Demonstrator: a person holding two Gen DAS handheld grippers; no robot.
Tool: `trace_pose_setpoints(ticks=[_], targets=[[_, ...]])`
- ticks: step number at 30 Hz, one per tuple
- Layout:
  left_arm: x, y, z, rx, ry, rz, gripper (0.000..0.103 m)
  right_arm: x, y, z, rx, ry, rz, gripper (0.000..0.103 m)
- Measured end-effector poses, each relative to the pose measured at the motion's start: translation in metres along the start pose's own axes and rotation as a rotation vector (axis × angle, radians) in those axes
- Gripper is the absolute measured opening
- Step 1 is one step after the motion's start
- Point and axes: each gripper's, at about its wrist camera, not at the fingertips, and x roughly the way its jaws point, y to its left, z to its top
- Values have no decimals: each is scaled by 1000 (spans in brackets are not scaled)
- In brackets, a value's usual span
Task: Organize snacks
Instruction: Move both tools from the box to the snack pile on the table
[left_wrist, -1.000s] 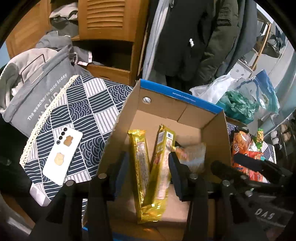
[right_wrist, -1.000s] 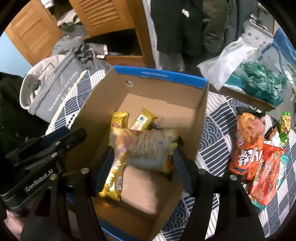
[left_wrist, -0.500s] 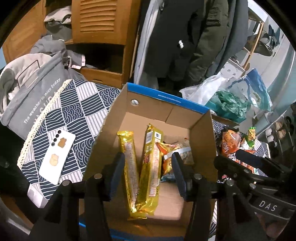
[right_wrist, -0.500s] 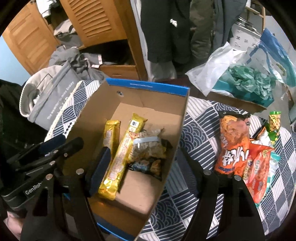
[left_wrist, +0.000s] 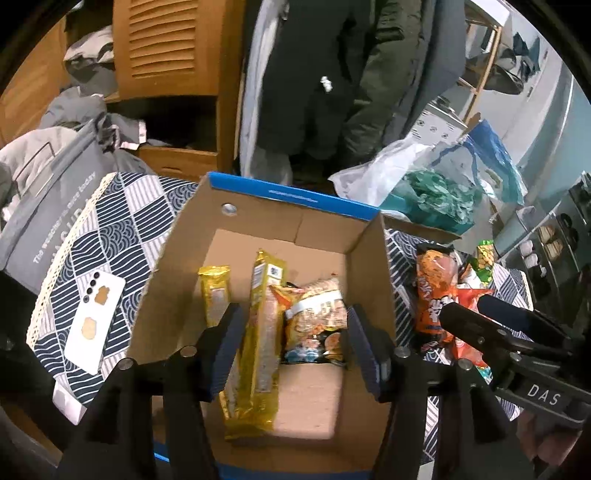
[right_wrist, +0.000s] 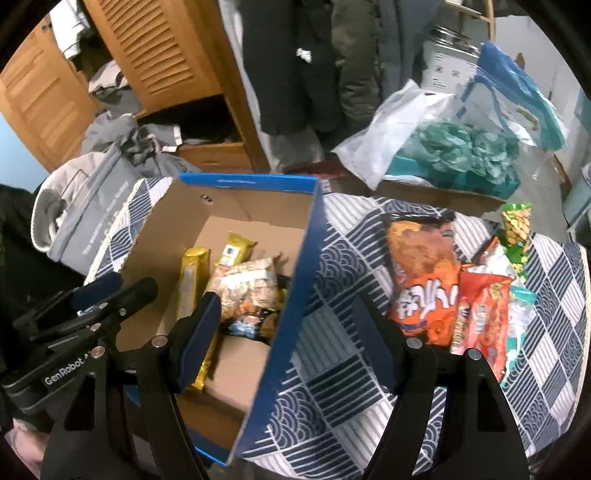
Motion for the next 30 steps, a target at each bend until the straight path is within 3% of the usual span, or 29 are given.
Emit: trace_pose_setpoints(ticks=[20,23,30], targets=[[6,-88,0,150,15,-50,66,-22,-81,-20,107,-12,-79,75],[8,-103,-1,177,17,-53,73,-24,-96,-25,130,-10,-89,75],[20,-129,-4,226,48,-48,74,-27,-134,-33,190,-5,-124,75]])
